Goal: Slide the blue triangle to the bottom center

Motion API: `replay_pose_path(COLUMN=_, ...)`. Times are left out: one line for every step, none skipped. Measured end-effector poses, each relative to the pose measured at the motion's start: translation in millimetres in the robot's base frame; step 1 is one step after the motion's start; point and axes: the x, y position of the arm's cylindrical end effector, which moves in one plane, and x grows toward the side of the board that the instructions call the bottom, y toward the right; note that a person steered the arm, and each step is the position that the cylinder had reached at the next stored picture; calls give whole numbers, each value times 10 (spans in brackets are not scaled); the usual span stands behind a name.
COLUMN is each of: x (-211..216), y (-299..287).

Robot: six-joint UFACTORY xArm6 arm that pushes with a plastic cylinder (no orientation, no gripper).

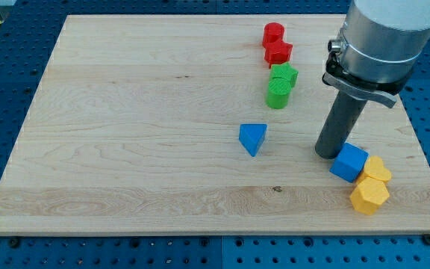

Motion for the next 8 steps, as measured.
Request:
replay_pose_path(x=-12, y=-543)
replay_pose_path(x=-237, y=-836)
replay_pose_path(x=-422, y=-1070)
replay_pose_path(x=-426, y=-1214)
replay_pose_path(x=-486, y=-1286)
replay_pose_path(x=-487, y=-1596)
replay_pose_path(x=-495, y=-1725)
replay_pose_path(x=-516, y=-1824)
